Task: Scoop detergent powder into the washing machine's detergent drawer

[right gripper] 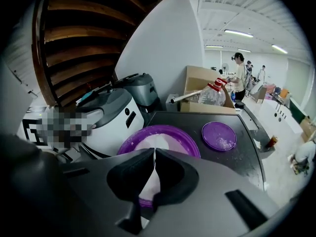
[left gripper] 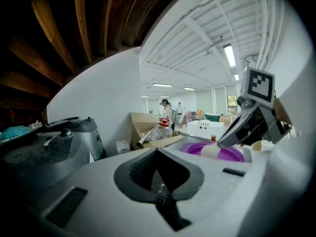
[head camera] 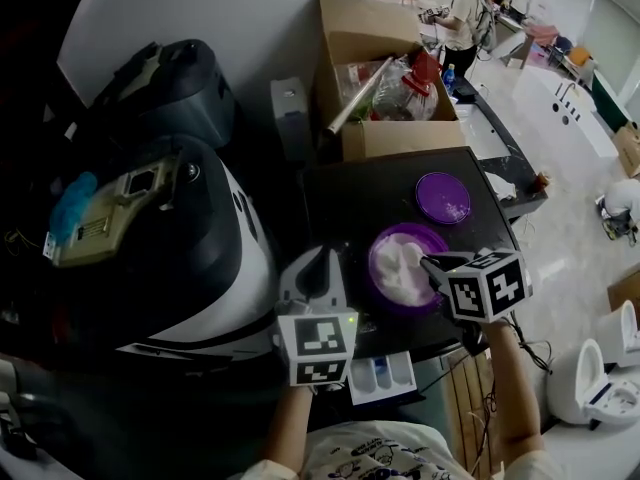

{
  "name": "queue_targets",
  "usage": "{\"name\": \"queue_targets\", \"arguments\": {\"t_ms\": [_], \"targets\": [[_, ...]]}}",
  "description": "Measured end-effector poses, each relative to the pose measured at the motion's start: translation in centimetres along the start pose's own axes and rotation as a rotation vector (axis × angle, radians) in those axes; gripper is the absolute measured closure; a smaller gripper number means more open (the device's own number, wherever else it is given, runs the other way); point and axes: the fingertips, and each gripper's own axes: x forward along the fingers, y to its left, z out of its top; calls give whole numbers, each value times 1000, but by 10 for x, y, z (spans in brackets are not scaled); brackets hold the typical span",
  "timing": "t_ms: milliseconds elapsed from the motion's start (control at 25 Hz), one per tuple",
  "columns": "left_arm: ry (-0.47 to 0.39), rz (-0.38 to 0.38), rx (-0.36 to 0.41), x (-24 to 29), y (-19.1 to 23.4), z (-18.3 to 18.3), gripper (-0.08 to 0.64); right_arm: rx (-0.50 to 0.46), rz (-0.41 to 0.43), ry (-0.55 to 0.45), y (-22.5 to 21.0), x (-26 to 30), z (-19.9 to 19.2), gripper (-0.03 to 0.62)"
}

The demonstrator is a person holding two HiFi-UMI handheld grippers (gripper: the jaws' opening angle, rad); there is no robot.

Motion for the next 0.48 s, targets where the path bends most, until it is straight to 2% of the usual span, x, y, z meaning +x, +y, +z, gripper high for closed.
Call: {"name": "queue_targets", "arguments": {"t_ms": [160, 480], "targets": [[-1, -12, 5, -1, 3, 1, 557, 18, 18, 23, 5, 1, -5, 572], [-8, -45, 14, -5, 3, -1, 557, 26, -30, 57, 1, 0, -13, 572]]}}
